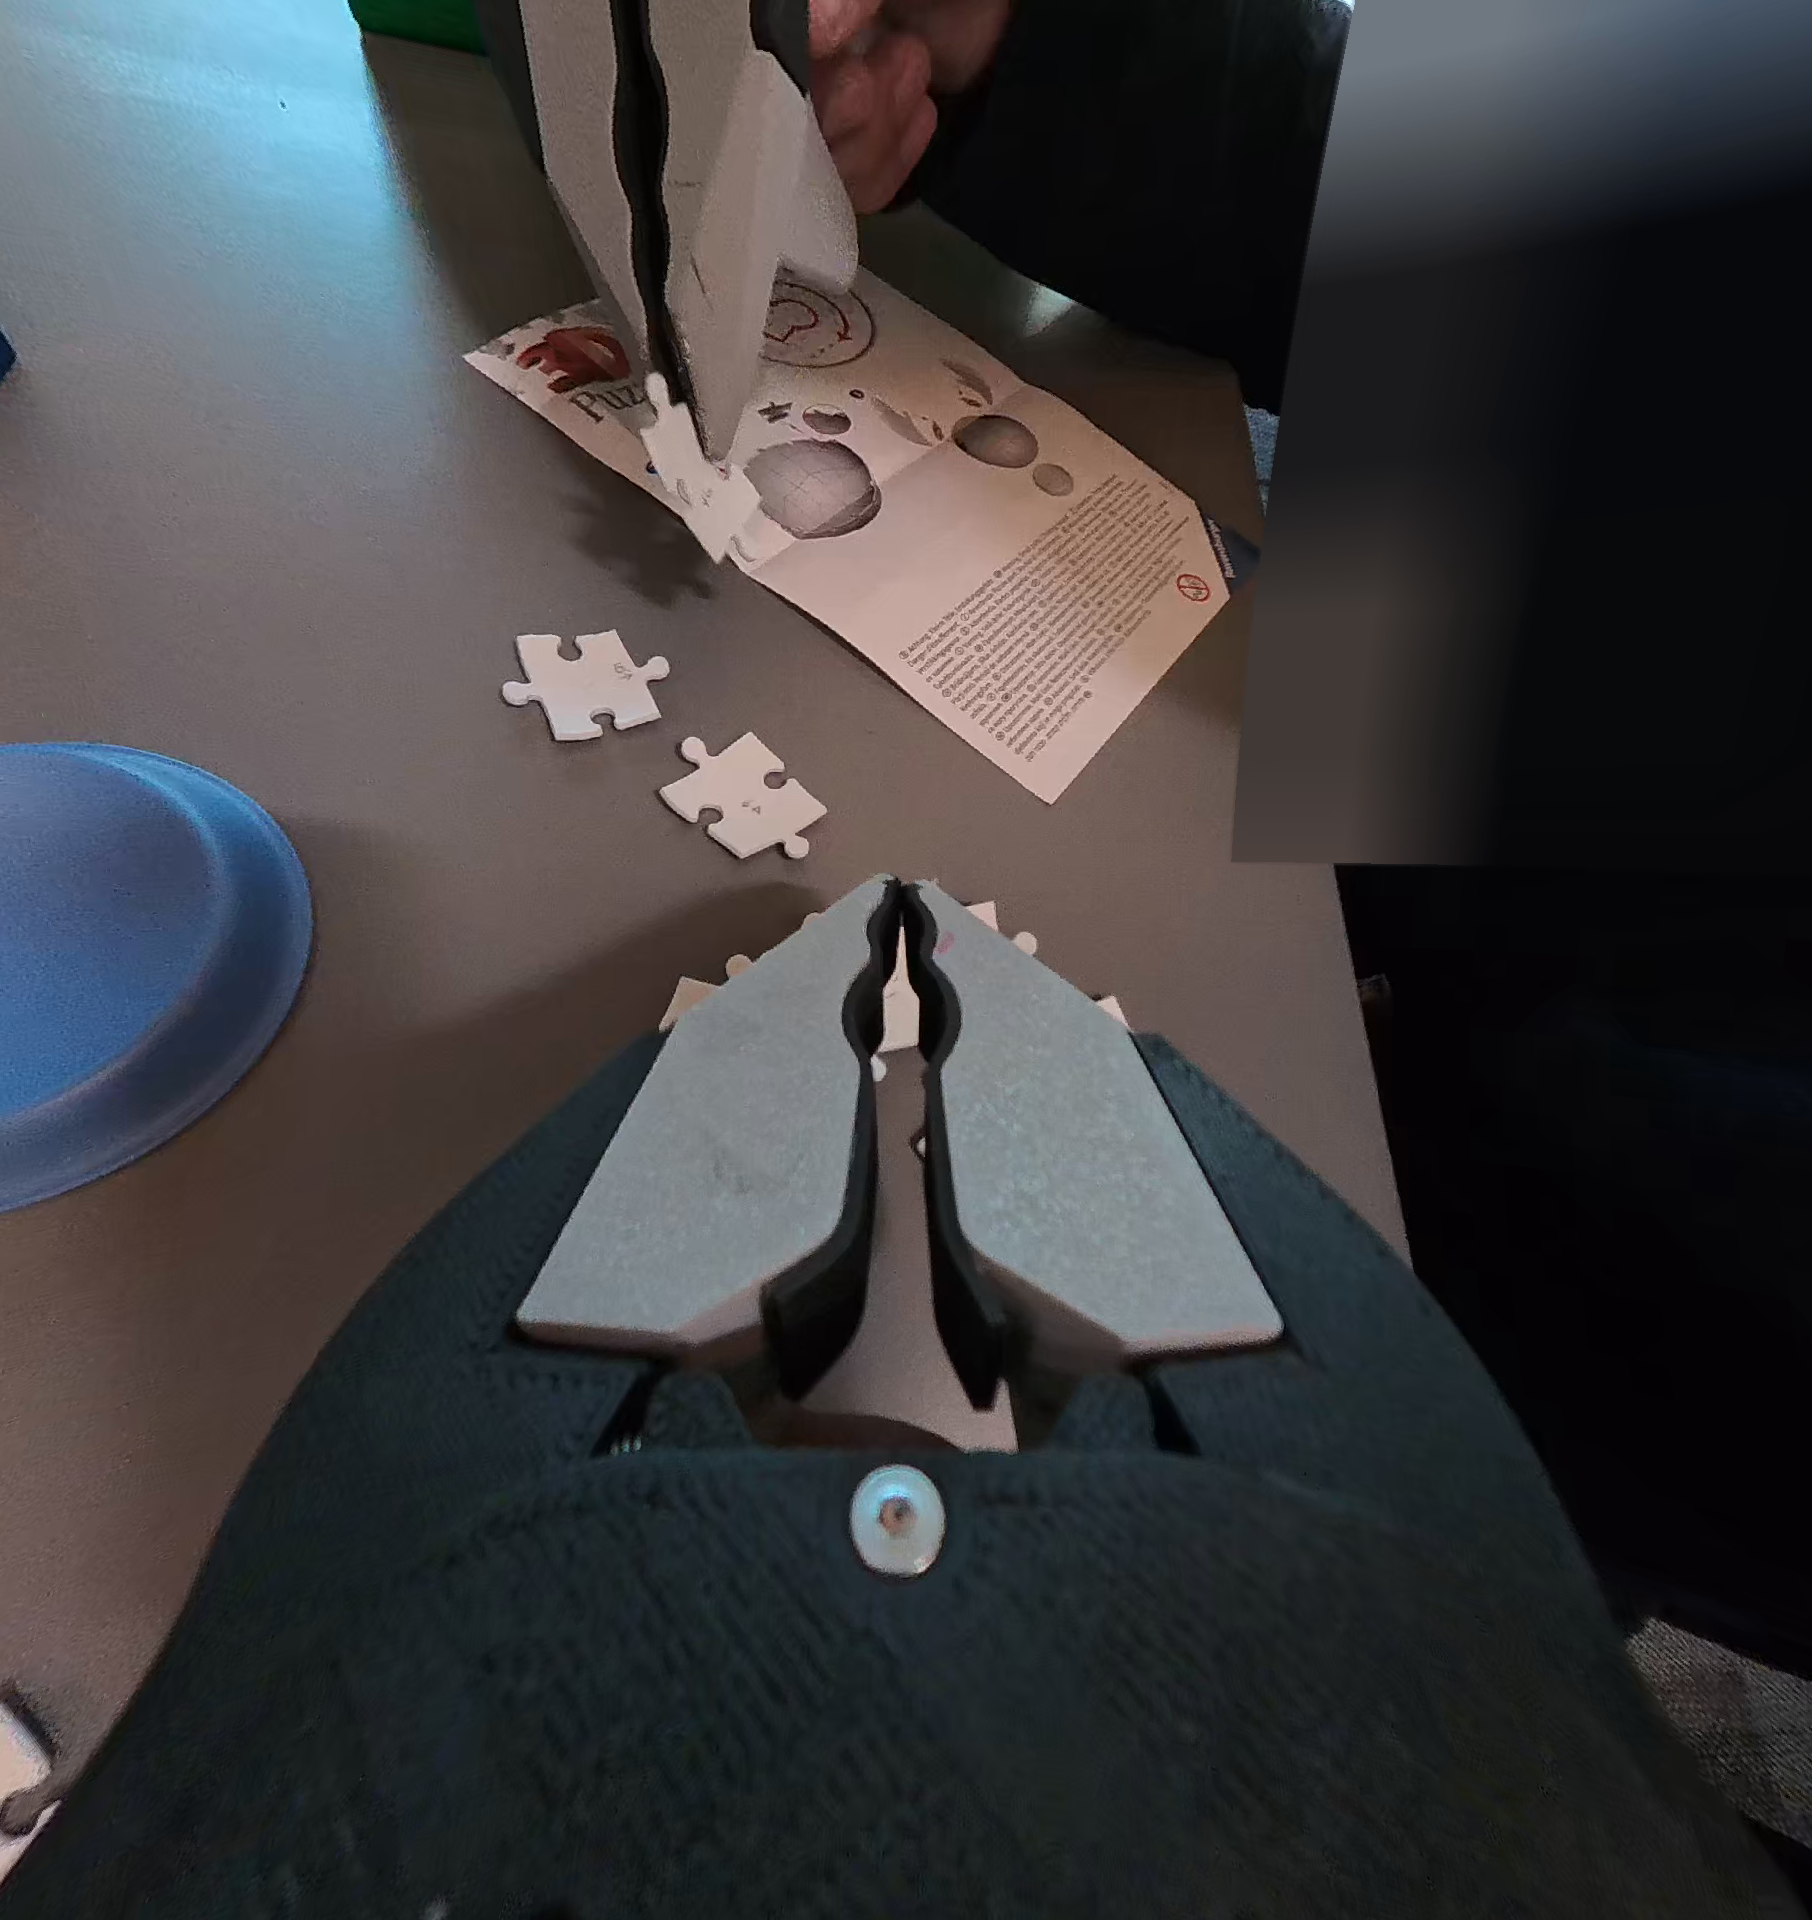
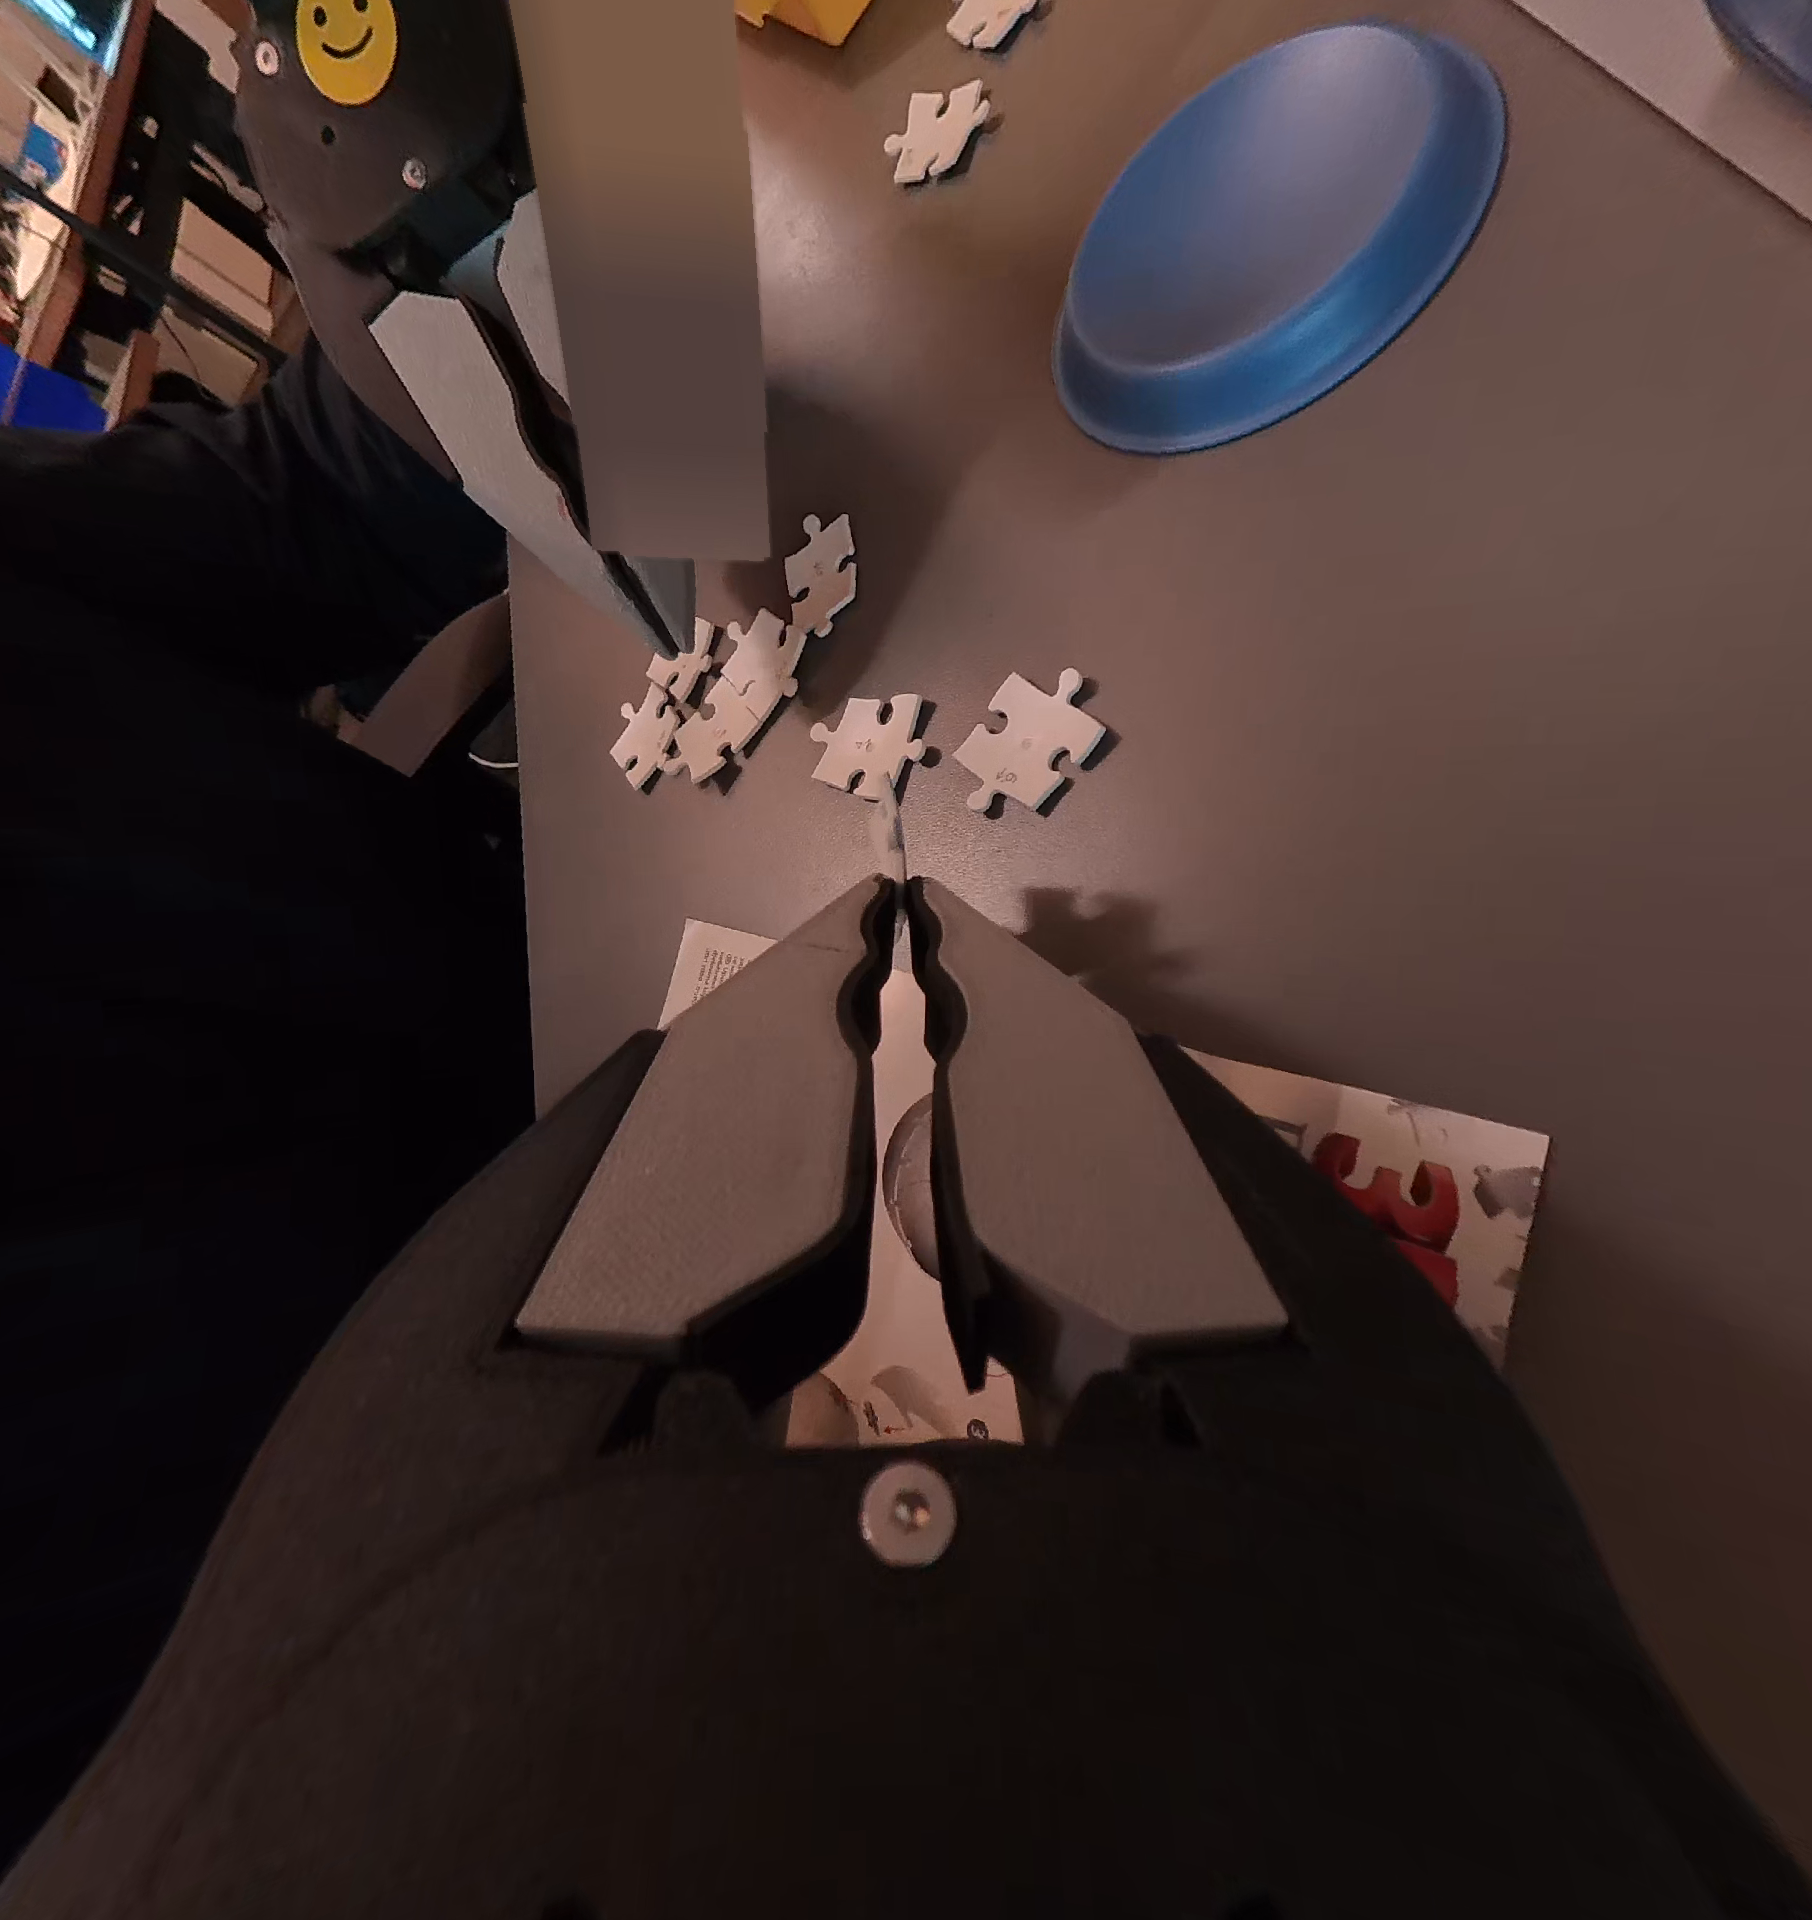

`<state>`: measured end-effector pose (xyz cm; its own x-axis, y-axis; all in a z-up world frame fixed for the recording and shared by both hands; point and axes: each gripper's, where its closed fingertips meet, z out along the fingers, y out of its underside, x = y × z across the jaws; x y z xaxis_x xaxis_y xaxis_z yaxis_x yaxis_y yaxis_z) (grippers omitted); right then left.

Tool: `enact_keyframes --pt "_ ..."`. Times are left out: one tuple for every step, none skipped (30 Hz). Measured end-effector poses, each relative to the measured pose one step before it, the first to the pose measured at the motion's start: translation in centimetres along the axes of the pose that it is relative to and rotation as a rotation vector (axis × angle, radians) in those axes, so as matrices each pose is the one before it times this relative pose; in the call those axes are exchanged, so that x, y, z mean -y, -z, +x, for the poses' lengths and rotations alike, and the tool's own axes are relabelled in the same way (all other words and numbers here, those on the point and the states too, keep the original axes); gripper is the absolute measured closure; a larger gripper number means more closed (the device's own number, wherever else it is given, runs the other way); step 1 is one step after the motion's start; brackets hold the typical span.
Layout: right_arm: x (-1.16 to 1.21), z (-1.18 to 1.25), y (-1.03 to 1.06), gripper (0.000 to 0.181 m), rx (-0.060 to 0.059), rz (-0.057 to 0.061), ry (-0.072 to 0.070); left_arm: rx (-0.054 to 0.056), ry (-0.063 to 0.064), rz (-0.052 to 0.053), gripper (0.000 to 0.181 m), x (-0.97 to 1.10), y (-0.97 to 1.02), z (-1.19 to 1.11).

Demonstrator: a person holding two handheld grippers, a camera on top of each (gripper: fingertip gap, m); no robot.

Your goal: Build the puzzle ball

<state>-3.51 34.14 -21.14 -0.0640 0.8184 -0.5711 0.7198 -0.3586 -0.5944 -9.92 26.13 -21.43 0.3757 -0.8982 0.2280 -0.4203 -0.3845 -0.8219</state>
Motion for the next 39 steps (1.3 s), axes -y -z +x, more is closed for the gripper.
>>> enact_keyframes --pt "0.056 0.033 0.086 0.181 -0.0011 0.0042 -0.0009 -0.0002 -0.0004 0.0011 0.181 0.021 -0.028 0.03" --pt "0.061 0.021 0.11 0.181 -0.0019 0.0045 -0.0003 0.0008 -0.0005 0.0012 0.181 0.026 -0.025 -0.007" --pt "0.076 0.023 0.108 0.181 -0.002 0.0046 0.0003 0.0024 -0.0004 0.0013 0.181 0.015 -0.023 -0.035" --pt "0.067 -0.007 0.09 0.181 -0.0013 0.0042 0.0009 0.0048 0.0006 0.001 0.181 0.009 -0.024 -0.095" --pt "0.057 -0.026 0.08 0.181 -0.0008 0.0035 0.0013 0.0061 0.0023 0.0008 0.181 0.001 -0.018 -0.137" --pt "0.041 -0.021 0.054 0.181 -0.0007 0.0019 0.0017 0.0063 0.0036 0.0016 0.181 0.008 -0.004 -0.16" --pt "0.008 -0.037 0.031 0.181 -0.0003 0.0007 0.0019 0.0037 0.0038 0.0026 0.181 0.022 0.01 -0.128" --pt "0.015 -0.041 0.024 0.181 -0.0001 0.0007 0.0017 0.0024 0.0036 0.0035 0.181 0.035 0.02 -0.105" --pt "0.016 -0.037 0.018 0.181 0.0005 0.0004 0.0013 0.0053 0.0031 0.0047 0.181 0.065 0.024 -0.135" --pt "0.018 -0.034 0.017 0.181 0.0002 0.0005 0.0012 0.0051 0.0021 0.0053 0.181 0.079 0.042 -0.122" --pt "0.013 -0.039 0.013 0.181 0.0 0.0004 0.0013 0.003 0.0018 0.0047 0.181 0.071 0.041 -0.082" --pt "0.007 -0.014 0.023 0.181 -0.0004 0.0005 0.0011 0.0022 0.0021 0.0034 0.181 0.053 0.033 -0.076" --pt "0.024 -0.01 0.03 0.181 -0.0006 0.001 0.0007 0.003 0.0023 0.0021 0.181 0.022 0.019 -0.074" --pt "0.015 -0.006 0.017 0.181 -0.0004 0.0012 0.0002 0.0027 0.0024 0.0004 0.181 -0.007 0.007 -0.086" --pt "0.02 0.005 0.027 0.181 -0.0001 0.001 -0.0002 0.0012 0.0026 0.0001 0.181 -0.011 0.003 -0.051" --pt "0.004 0.002 0.02 0.181 -0.0002 0.0006 -0.0003 -0.0009 0.0025 -0.0004 0.181 -0.018 -0.015 -0.016" --pt "0.008 0.011 0.002 0.181 -0.0004 0.0003 -0.0003 -0.0004 0.0017 -0.0009 0.181 -0.026 -0.017 -0.016" --pt "-0.007 0.021 0.011 0.181 -0.0002 -0.0001 -0.0005 0.0001 0.0004 -0.0009 0.181 -0.017 -0.017 -0.016" --pt "-0.009 0.0 -0.004 0.181 0.0002 -0.0002 -0.0004 -0.0006 -0.0004 -0.0003 0.181 -0.004 -0.004 0.019" --pt "-0.004 0.003 -0.01 0.181 0.0002 -0.0003 -0.0001 -0.0007 -0.0008 -0.0001 0.181 -0.002 -0.005 0.018" --pt "-0.004 0.004 -0.01 0.181 0.0002 -0.0004 0.0 -0.0002 -0.001 0.0 0.181 0.004 0.002 0.02" --pt "-0.01 0.001 -0.007 0.181 0.0003 -0.0007 -0.0002 -0.0003 -0.0003 0.0003 0.181 0.0 0.001 0.01" --pt "-0.017 0.008 -0.012 0.181 0.0001 -0.0008 -0.0003 0.0002 0.0004 0.0006 0.181 0.017 0.006 -0.011" --pt "-0.007 0.012 0.001 0.181 0.0001 -0.0003 -0.0001 0.0009 0.0006 0.0005 0.181 0.007 0.002 -0.021" --pt "0.007 0.004 0.003 0.181 0.0002 0.0003 -0.0002 0.0009 0.0007 0.0006 0.181 0.005 0.009 -0.025" --pt "0.007 0.0 0.002 0.181 0.0004 0.0003 -0.0004 0.0007 0.0009 0.0007 0.181 0.006 0.009 -0.02" --pt "0.001 0.003 0.009 0.181 0.0002 0.0003 -0.0003 0.0004 0.0011 0.0004 0.181 0.002 0.011 -0.015" --pt "0.004 -0.005 0.01 0.181 -0.0001 0.0004 0.0 -0.0001 0.0004 0.0 0.181 0.013 0.002 -0.002" --pt "0.02 -0.001 0.017 0.181 0.0 0.0008 0.0003 0.0007 -0.0005 0.0003 0.181 0.004 -0.008 0.0" --pt "0.017 -0.013 0.012 0.181 0.0002 0.0008 0.0002 -0.0002 -0.0008 -0.0004 0.181 -0.006 -0.003 0.01" --pt "0.001 -0.009 0.012 0.181 0.0003 0.0002 0.0002 -0.0005 -0.0004 -0.0008 0.181 -0.011 0.0 0.018" --pt "-0.009 -0.003 -0.002 0.181 -0.0003 -0.0004 0.0002 -0.0002 0.0 -0.0008 0.181 -0.016 -0.008 0.004" --pt "-0.002 0.005 0.001 0.181 -0.0003 -0.0002 0.0 -0.0003 0.0002 -0.0007 0.181 -0.015 -0.024 0.0" --pt "0.002 -0.004 -0.005 0.181 0.0003 -0.0003 0.0001 0.0003 0.0002 -0.0006 0.181 -0.017 -0.001 -0.005" --pt "-0.005 -0.006 -0.003 0.181 0.0001 -0.0001 0.0004 -0.0002 0.0 -0.0007 0.181 -0.005 -0.004 0.007" --pt "0.004 -0.003 0.006 0.181 0.0 -0.0001 0.0002 -0.0001 -0.0001 -0.0002 0.181 -0.012 -0.003 -0.002" --pt "-0.006 0.006 -0.006 0.181 -0.0001 0.0 -0.0002 -0.0002 -0.0001 0.0 0.181 0.001 0.0 0.001" --pt "0.005 0.008 0.004 0.181 -0.0002 0.0001 -0.0004 0.0004 0.0 0.0001 0.181 0.001 0.0 -0.006" --pt "0.003 0.006 0.004 0.181 0.0 0.0 -0.0003 0.0002 0.0 -0.0002 0.181 0.005 0.001 0.012"
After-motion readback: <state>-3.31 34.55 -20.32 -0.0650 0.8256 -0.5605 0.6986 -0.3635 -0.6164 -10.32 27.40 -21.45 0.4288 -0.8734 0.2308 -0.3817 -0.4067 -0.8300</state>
